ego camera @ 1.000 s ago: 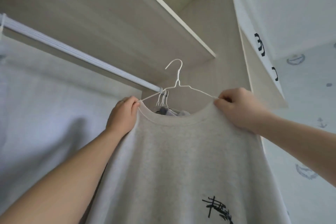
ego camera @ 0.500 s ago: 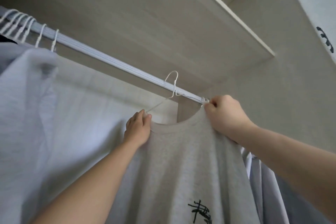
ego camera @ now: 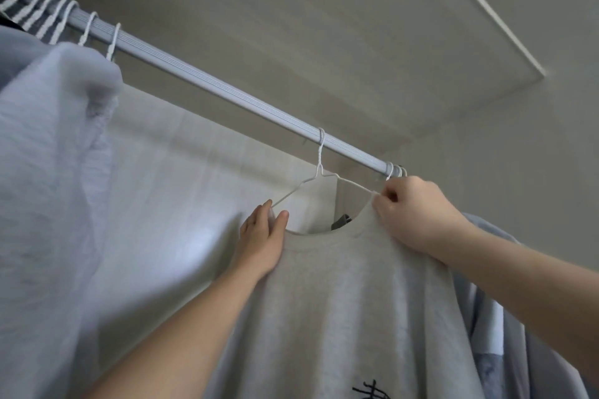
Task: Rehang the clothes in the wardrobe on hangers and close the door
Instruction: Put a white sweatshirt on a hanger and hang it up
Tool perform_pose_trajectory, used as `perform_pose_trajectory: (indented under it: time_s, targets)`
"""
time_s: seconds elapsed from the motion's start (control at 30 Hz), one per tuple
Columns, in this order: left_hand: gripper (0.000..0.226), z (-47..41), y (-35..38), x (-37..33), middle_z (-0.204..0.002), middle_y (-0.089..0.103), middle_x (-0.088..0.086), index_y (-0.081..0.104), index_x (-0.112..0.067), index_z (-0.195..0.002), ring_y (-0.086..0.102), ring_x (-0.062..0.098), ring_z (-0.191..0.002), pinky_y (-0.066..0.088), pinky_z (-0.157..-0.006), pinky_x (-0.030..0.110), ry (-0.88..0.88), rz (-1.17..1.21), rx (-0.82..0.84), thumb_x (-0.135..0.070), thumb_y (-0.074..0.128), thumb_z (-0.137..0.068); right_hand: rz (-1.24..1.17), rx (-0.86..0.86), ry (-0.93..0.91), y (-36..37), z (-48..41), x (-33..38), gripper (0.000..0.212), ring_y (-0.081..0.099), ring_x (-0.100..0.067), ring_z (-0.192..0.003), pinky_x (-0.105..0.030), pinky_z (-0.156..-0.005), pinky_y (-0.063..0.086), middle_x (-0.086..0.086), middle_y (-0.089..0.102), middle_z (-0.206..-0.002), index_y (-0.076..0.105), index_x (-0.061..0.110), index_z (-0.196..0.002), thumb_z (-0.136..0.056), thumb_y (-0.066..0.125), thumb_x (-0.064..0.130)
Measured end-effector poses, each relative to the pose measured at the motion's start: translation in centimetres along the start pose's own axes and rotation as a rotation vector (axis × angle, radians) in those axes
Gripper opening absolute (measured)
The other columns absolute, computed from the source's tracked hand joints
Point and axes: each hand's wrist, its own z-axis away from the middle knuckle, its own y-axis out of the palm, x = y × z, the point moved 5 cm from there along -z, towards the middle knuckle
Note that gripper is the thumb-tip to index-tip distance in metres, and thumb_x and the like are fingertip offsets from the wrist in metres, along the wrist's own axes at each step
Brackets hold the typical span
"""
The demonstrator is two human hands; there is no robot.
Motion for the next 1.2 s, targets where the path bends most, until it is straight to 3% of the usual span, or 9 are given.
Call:
perform_pose_trajectory:
  time_s: [0.07, 0.17, 0.27, 0.33, 0.4, 0.5, 0.8, 1.2]
  targets:
    - [0.063, 0.3, 0.6, -0.3, -0.162, 0.026, -0.003, 0.027, -0.029, -0.155, 0.018, 0.015, -0.150, 0.018, -0.122, 0.040, 0.023, 0.014, -0.020, -0.057, 0.036, -0.099, 0.195, -0.019, -0.121, 0.0, 0.7, 0.0, 0.022, 0.058, -0.031, -0.091, -0.039, -0.070, 0.049, -0.003, 0.062, -0.095, 0.055, 0.017, -0.103, -0.095, 0.040, 0.031]
    - [0.066, 0.8, 1.5, -0.8, -0.164, 0.020, -0.002, 0.025, -0.026, -0.156, 0.015, 0.014, -0.151, 0.015, -0.123, 0.037, 0.059, 0.026, -0.051, -0.056, 0.036, -0.099, 0.537, -0.034, -0.368, 0.6, 2.0, 0.1, 0.048, 0.048, -0.025, -0.120, -0.040, -0.091, 0.042, 0.005, 0.052, -0.130, 0.039, 0.028, -0.138, -0.094, 0.031, 0.048]
    - [0.066, 1.2, 2.7, -1.1, -0.163, 0.024, -0.001, 0.024, -0.024, -0.155, 0.019, 0.015, -0.149, 0.018, -0.122, 0.036, 0.100, 0.015, -0.080, -0.054, 0.039, -0.099, 0.766, 0.077, -0.449, 1.1, 2.5, -0.5, 0.075, 0.013, -0.026, -0.151, -0.052, -0.116, 0.017, 0.004, 0.016, -0.164, 0.016, 0.025, -0.157, -0.093, 0.021, 0.065]
    - [0.067, 1.3, 3.5, -1.3, -0.161, 0.027, 0.000, 0.023, -0.023, -0.156, 0.020, 0.016, -0.149, 0.018, -0.121, 0.036, 0.112, 0.018, -0.091, -0.054, 0.041, -0.099, 0.847, 0.141, -0.426, 1.4, 2.5, -1.2, 0.090, -0.009, -0.024, -0.152, -0.058, -0.118, 0.000, 0.005, -0.007, -0.166, 0.001, 0.022, -0.158, -0.086, 0.006, 0.076]
    - [0.071, 1.4, 4.7, -1.4, -0.161, 0.028, 0.001, 0.023, -0.021, -0.156, 0.020, 0.016, -0.148, 0.018, -0.121, 0.035, 0.128, 0.043, -0.075, -0.056, 0.041, -0.097, 0.895, 0.160, -0.410, 1.6, 2.4, -1.7, 0.101, -0.020, -0.023, -0.150, -0.061, -0.116, -0.007, 0.005, -0.017, -0.164, -0.007, 0.022, -0.157, -0.075, -0.008, 0.081]
    - [0.085, 1.6, 6.6, -1.7, -0.161, 0.026, 0.001, 0.021, -0.021, -0.156, 0.018, 0.015, -0.149, 0.017, -0.120, 0.032, 0.148, 0.059, -0.031, -0.070, 0.034, -0.088, 0.898, 0.176, -0.373, 1.9, 2.5, -2.9, 0.107, -0.026, -0.022, -0.148, -0.062, -0.114, -0.011, 0.003, -0.023, -0.163, -0.009, 0.022, -0.156, -0.070, -0.008, 0.087]
    - [0.102, 2.0, 12.6, -2.4, -0.166, 0.014, 0.000, 0.011, -0.018, -0.159, 0.008, 0.019, -0.153, 0.014, -0.123, 0.048, 0.162, 0.034, 0.059, -0.078, 0.028, -0.078, 0.922, 0.211, -0.282, 3.3, 2.7, -8.1, 0.113, -0.024, -0.023, -0.149, -0.065, -0.112, -0.009, 0.001, -0.029, -0.161, -0.012, 0.027, -0.156, -0.065, -0.006, 0.093]
    - [0.100, 2.0, 19.5, -1.9, -0.165, 0.015, -0.004, 0.011, -0.028, -0.158, 0.011, 0.017, -0.152, 0.014, -0.122, 0.049, 0.129, 0.034, 0.083, -0.085, 0.018, -0.075, 0.974, 0.191, -0.253, 4.1, 2.4, -12.2, 0.111, -0.009, -0.021, -0.151, -0.072, -0.106, 0.001, 0.000, -0.016, -0.164, -0.008, 0.026, -0.156, -0.067, 0.002, 0.093]
